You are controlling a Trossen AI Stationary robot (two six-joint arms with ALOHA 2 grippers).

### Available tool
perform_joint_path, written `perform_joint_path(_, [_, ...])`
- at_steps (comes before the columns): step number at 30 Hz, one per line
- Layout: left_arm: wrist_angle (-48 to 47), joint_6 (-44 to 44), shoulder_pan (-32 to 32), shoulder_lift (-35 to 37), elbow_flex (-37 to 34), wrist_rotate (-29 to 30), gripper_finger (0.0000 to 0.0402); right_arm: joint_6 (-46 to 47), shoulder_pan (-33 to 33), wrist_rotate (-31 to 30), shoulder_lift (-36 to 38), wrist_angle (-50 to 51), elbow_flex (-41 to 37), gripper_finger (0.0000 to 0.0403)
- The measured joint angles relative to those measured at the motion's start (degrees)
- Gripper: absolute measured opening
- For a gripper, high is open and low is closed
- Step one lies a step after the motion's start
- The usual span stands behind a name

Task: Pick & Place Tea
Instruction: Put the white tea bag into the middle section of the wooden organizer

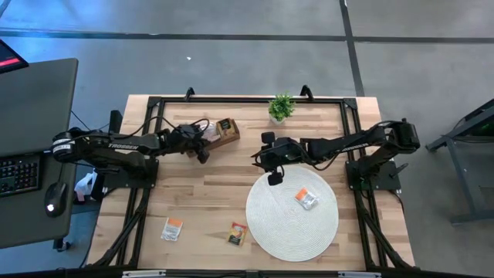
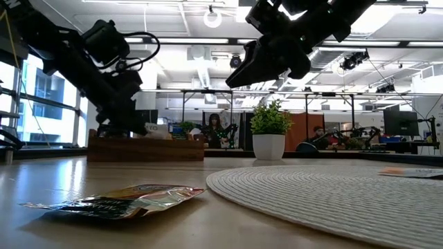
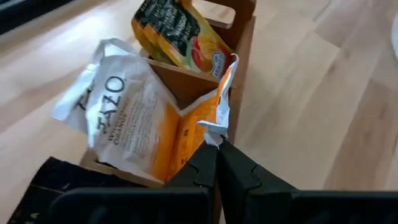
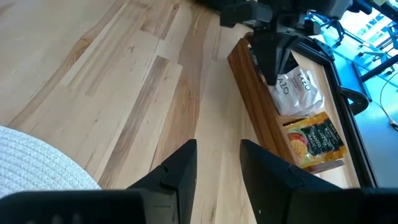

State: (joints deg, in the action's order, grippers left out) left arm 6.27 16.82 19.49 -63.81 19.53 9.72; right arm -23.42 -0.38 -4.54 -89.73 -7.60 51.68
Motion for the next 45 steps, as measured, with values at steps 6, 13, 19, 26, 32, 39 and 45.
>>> perform_joint_path(6, [-0.01,0.00,0.00,0.00,0.00,3.74,0.0048,-0.02,-0.01,0.00,0.00,0.00,0.00,0.0119])
perform_joint_path(13, [-0.01,0.00,0.00,-0.02,0.00,12.13,0.0115,-0.02,-0.02,0.00,0.00,0.00,0.00,0.0119])
perform_joint_path(19, [-0.10,0.00,0.00,-0.02,0.00,20.27,0.0124,-0.15,0.00,0.00,0.00,0.00,0.00,0.0119])
perform_joint_path(26, [0.90,0.00,0.00,1.45,0.01,16.35,0.0124,-0.26,-0.01,0.02,0.00,0.00,0.00,0.0119])
perform_joint_path(32, [1.25,0.98,-0.02,4.67,0.07,11.20,0.0124,-0.26,-0.02,0.07,0.02,0.00,0.00,0.0119])
perform_joint_path(39, [1.25,1.77,-0.02,12.34,0.07,6.67,0.0124,-0.21,0.00,0.03,0.02,0.00,0.00,0.0119])
perform_joint_path(45, [1.35,1.66,-0.04,18.26,0.07,-9.98,0.0124,1.09,6.49,-6.91,0.04,6.77,3.78,0.0119])
